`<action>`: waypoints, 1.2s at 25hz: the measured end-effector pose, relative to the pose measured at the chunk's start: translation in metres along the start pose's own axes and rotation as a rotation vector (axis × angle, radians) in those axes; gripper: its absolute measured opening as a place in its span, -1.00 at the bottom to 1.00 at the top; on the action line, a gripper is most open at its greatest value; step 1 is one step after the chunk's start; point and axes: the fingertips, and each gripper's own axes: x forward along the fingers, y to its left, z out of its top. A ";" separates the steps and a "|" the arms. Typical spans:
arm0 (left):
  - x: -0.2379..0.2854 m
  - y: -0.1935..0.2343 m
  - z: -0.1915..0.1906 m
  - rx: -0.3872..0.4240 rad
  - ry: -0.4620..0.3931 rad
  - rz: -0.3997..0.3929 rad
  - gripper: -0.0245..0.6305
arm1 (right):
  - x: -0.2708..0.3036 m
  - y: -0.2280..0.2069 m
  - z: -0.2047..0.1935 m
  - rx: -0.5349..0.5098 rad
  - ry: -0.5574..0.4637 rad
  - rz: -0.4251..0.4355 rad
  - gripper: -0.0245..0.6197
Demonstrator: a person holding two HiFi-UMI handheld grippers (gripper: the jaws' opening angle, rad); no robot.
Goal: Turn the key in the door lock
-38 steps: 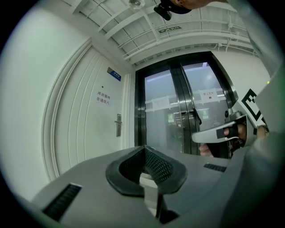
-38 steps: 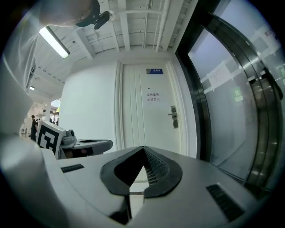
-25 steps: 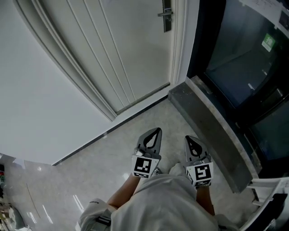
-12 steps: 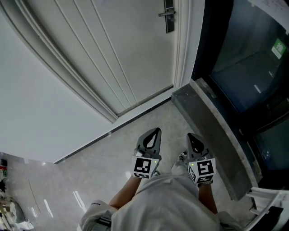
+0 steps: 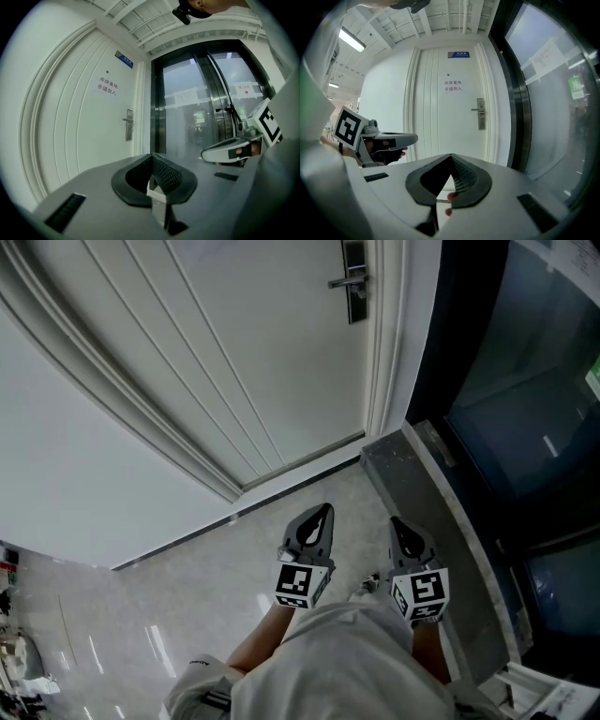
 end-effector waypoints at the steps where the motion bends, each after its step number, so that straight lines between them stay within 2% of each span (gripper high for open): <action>1: 0.007 -0.004 0.003 -0.001 -0.003 0.008 -0.91 | 0.002 -0.007 0.001 -0.004 0.002 0.008 -0.95; 10: 0.062 -0.027 0.002 0.009 0.009 0.075 -0.91 | 0.020 -0.078 -0.004 -0.003 0.015 0.036 -0.95; 15: 0.076 -0.026 0.002 -0.001 0.018 0.098 -0.91 | 0.026 -0.089 -0.007 0.008 0.020 0.065 -0.95; 19: 0.093 -0.017 0.011 -0.010 0.003 0.115 -0.91 | 0.040 -0.100 -0.001 0.006 0.023 0.065 -0.95; 25: 0.136 -0.001 -0.005 -0.022 0.015 0.104 -0.91 | 0.072 -0.122 -0.009 -0.006 0.065 0.040 -0.95; 30: 0.189 0.026 0.012 -0.026 -0.040 0.094 -0.91 | 0.115 -0.150 0.012 -0.042 0.062 0.011 -0.95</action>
